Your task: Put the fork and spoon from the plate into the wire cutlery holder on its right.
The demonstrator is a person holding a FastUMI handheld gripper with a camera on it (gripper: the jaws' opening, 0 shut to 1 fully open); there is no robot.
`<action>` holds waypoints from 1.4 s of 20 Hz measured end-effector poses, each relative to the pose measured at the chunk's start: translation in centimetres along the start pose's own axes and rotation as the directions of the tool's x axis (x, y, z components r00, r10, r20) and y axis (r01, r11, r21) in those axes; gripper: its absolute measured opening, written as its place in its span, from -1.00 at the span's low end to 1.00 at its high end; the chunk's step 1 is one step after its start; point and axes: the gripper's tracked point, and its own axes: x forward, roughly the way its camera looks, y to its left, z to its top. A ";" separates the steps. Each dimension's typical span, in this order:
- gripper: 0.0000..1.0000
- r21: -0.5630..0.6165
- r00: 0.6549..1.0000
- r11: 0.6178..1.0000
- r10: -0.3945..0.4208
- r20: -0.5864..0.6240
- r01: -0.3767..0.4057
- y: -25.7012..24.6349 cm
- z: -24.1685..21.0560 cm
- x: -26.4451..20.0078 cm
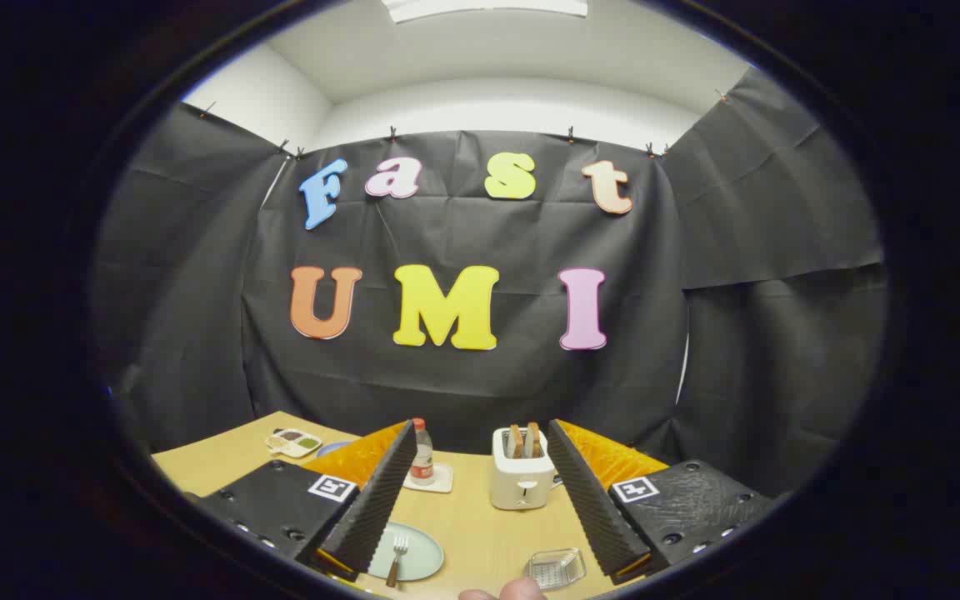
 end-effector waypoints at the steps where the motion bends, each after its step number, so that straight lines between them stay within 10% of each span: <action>1: 0.90 -0.001 1.000 1.000 0.005 0.002 -0.005 0.1 0.1 -0.1; 19: 0.91 0.014 0.994 0.998 0.055 -0.098 -0.054 2.7 -2.0 -0.4; 28: 0.91 0.021 0.933 0.993 0.120 -0.340 -0.120 7.8 -12.5 1.2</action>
